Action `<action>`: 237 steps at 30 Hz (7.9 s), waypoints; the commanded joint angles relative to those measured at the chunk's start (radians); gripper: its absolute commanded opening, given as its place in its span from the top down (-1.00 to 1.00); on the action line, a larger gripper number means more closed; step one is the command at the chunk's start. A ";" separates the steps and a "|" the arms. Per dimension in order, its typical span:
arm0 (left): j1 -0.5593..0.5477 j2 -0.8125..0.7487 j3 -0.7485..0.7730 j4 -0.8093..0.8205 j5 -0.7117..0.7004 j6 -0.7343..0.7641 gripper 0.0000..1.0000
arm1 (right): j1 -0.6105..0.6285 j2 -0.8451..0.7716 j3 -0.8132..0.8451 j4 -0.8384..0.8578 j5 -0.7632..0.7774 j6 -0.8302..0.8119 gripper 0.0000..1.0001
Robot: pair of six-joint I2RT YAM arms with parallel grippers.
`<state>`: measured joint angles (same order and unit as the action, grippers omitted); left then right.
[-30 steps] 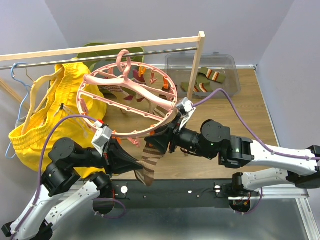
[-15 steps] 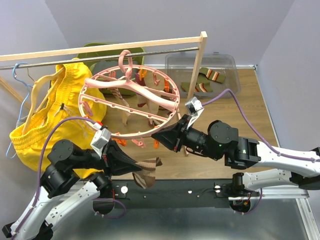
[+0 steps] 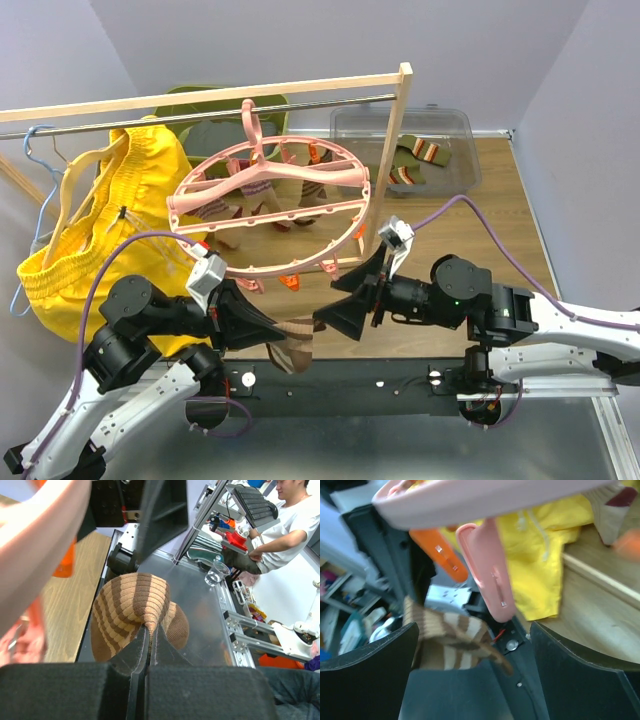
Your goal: Remove the socks clipped to the hanger
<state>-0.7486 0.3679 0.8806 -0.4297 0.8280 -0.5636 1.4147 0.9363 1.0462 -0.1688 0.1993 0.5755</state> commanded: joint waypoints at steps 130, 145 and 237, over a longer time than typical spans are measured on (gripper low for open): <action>-0.001 -0.107 0.284 -0.204 -0.391 0.117 -0.01 | -0.206 0.602 -0.219 0.586 0.597 0.127 -0.77; -0.001 -0.133 0.294 -0.225 -0.383 0.126 -0.02 | -0.235 0.935 0.032 0.424 0.822 0.256 -0.75; -0.001 0.023 0.149 0.384 0.048 -0.252 -0.26 | -0.172 -0.126 0.078 -0.146 -0.696 -0.006 0.99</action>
<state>-0.7486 0.3546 1.0470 -0.1440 0.8135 -0.7464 1.2362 0.7788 1.1755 -0.4057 -0.4103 0.5507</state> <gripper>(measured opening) 0.625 0.066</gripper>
